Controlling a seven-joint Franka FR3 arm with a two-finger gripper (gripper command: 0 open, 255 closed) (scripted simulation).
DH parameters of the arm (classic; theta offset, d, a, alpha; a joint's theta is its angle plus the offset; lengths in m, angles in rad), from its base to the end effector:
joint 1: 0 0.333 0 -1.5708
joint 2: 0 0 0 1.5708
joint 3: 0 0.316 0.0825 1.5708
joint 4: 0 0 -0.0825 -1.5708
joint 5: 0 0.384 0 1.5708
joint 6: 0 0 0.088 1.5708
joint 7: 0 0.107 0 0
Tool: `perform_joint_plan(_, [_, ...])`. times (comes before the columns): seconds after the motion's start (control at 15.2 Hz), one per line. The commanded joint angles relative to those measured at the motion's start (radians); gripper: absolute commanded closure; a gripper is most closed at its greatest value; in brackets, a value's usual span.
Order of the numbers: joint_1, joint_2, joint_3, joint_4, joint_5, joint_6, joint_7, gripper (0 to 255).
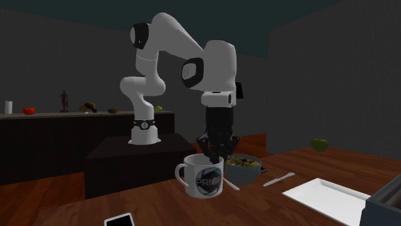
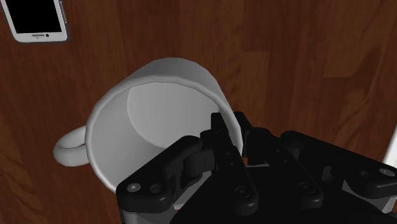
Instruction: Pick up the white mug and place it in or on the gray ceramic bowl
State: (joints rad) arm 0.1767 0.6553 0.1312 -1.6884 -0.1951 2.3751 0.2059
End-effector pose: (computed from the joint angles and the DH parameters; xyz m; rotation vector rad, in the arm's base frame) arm 0.6538 0.1956 0.2232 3.0767 0.3267 0.0831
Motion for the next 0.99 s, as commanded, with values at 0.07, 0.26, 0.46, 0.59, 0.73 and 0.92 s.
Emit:
perform_joint_plan(0.07, [-0.004,-0.027,0.004,0.000,0.006,-0.027,-0.006,255])
perform_joint_plan(0.26, [-0.006,-0.052,0.008,0.002,0.011,-0.055,-0.011,255])
perform_joint_plan(0.46, [-0.008,-0.072,0.011,0.005,0.016,-0.077,-0.014,255])
perform_joint_plan(0.59, [0.017,-0.108,0.018,-0.052,0.012,-0.058,0.025,255])
perform_joint_plan(0.73, [0.044,-0.141,0.026,-0.104,0.007,-0.042,0.066,255])
perform_joint_plan(0.92, [0.084,-0.185,0.038,-0.171,0.001,-0.023,0.128,255])
